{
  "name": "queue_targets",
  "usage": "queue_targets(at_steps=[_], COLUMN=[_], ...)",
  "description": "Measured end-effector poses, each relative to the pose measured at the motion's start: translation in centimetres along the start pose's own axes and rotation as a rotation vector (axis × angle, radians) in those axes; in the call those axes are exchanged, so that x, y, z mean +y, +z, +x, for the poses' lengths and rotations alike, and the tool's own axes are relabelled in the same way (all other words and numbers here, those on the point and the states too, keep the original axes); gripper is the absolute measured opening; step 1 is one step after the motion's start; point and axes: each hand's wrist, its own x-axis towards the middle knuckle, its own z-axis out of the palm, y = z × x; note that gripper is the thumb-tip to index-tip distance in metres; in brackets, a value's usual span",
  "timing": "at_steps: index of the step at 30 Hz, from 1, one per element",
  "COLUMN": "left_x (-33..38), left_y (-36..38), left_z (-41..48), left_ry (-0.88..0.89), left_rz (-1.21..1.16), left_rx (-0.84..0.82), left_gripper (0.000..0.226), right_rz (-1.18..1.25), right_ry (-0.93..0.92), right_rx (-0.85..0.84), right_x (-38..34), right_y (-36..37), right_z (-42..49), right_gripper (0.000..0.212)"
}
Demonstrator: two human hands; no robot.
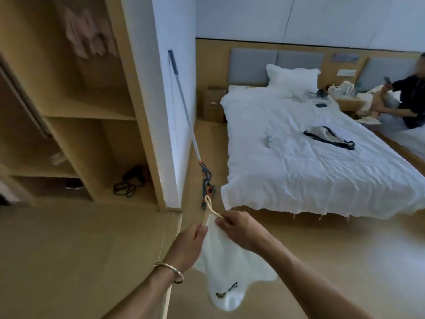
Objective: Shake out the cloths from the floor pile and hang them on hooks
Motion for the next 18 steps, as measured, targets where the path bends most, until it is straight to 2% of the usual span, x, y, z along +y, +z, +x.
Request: queue_targets(at_steps=[2,8,13,18], left_x=[-3.2,-10.4,-15.4,-20.8], left_y=[-5.6,-19.5,-26.8,-33.5], left_z=[-0.7,-4.6,-7.3,-9.8], left_ry=[-0.014,-0.119,-0.26,-0.418], left_rz=[-0.052,-0.119,-0.175,-0.185], left_rx=[0.092,0.338,0.496,0.674], left_gripper=[0.02,0.025,0.027,0.034], right_rz=[-0.048,-0.163,-0.311,-0.276], right_ry=[-0.105,-0.339,-0.544,-0.691], right_rx=[-0.023,-0.086,-0.163,-0.334], right_x=[-5.5,-19.3,-28.0,-36.1], right_y=[3.4,13.2,20.0,27.0], right_z=[3.2,9.7,13.4,17.1], right_gripper=[0.03,0.023,0.029,0.028])
